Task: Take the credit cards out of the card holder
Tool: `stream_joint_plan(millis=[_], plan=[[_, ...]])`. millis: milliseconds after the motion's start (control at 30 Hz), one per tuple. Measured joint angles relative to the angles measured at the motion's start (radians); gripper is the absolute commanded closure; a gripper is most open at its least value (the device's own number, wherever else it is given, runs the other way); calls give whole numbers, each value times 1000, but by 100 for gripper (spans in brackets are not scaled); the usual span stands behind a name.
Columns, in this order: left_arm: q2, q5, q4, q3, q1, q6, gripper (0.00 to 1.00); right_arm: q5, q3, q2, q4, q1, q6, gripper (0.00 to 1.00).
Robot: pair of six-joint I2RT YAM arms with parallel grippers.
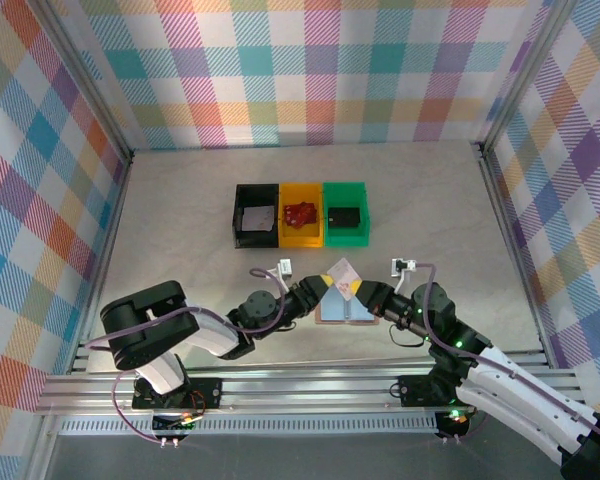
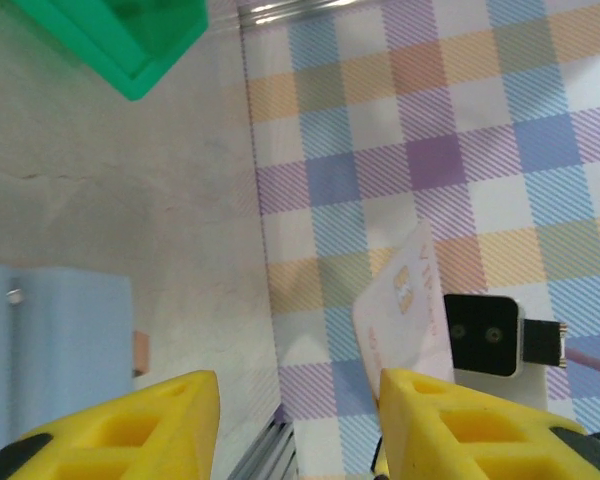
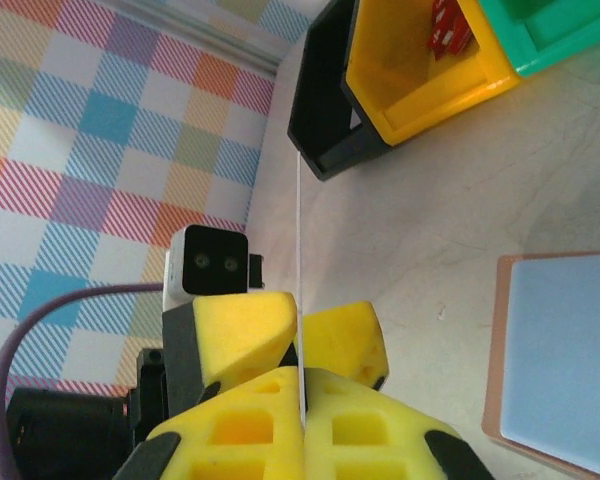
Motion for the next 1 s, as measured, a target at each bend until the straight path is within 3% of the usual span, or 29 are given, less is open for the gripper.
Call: stream_joint_plan(millis=[167, 400, 633, 1000], plan=[[-164, 109, -187, -19, 59, 36, 53, -79, 35, 31, -42, -56, -43, 100], [-465, 228, -678, 116, 111, 241, 52, -283, 104, 149, -61, -182, -92, 100], [-566, 356, -1003, 148, 212, 386, 52, -480, 167, 201, -78, -221, -172, 100], [-636, 555, -1157, 164, 272, 485, 52, -700, 193, 322, -71, -228, -282, 100]])
